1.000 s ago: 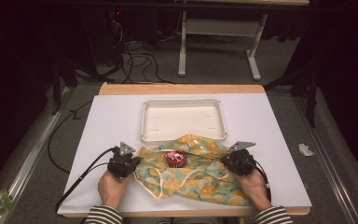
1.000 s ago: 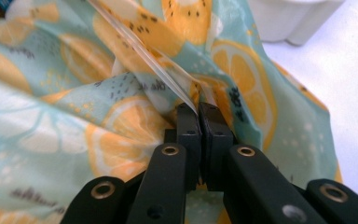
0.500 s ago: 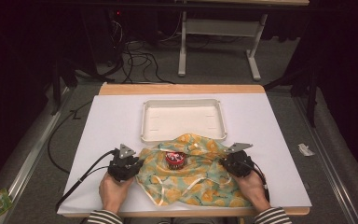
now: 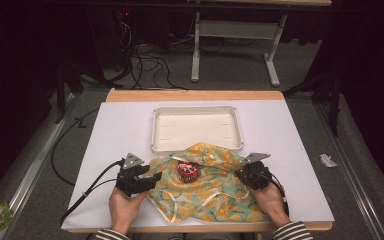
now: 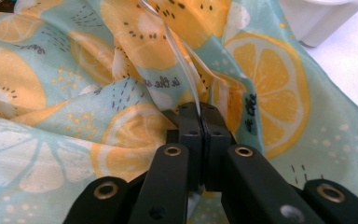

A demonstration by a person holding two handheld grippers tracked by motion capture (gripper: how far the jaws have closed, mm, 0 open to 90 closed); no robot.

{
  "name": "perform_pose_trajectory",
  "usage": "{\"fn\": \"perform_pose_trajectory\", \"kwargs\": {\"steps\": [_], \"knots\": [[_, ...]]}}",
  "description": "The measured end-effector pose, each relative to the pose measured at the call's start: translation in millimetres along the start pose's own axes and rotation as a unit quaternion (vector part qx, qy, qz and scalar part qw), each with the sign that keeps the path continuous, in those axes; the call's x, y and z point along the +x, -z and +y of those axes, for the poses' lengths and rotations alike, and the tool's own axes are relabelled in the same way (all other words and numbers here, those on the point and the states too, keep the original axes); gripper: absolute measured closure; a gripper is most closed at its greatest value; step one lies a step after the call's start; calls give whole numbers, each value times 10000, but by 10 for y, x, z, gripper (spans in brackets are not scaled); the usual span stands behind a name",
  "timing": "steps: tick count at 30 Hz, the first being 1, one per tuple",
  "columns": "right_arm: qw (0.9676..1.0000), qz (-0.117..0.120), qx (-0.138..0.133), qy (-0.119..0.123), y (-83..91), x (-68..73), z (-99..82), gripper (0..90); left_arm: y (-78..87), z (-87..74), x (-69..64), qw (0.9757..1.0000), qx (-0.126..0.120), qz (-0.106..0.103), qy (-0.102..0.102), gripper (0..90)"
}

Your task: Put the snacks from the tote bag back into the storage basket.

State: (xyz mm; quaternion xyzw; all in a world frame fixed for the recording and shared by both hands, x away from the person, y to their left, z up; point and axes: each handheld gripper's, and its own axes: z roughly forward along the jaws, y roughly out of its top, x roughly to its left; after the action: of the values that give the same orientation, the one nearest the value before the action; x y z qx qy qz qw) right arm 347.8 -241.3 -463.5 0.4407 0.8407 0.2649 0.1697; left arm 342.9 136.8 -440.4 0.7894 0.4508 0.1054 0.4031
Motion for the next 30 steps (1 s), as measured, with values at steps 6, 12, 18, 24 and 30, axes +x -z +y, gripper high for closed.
{"fn": "perform_pose_trajectory", "kwargs": {"steps": [6, 12, 18, 24, 30], "knots": [[10000, 56, 9, 4, -6, -4, 13, 900, -168, -44, -67, 9997, 131, 162, -159, 384], [9999, 129, 13, 1, -8, 0, 49, 900, -392, -60, -91, 9975, 448, 355, -425, 559], [9999, 98, -23, -20, 2, -20, 59, 900, -396, -84, -53, 9935, 586, 531, -815, 825], [9999, 16, -76, -98, 26, -77, 46, 900, -372, -54, 9, 9924, 694, 545, -855, 893], [9992, -12, -230, -334, 92, -205, 26, 900, -258, 41, 105, 9938, 557, 503, -819, 895]]}}
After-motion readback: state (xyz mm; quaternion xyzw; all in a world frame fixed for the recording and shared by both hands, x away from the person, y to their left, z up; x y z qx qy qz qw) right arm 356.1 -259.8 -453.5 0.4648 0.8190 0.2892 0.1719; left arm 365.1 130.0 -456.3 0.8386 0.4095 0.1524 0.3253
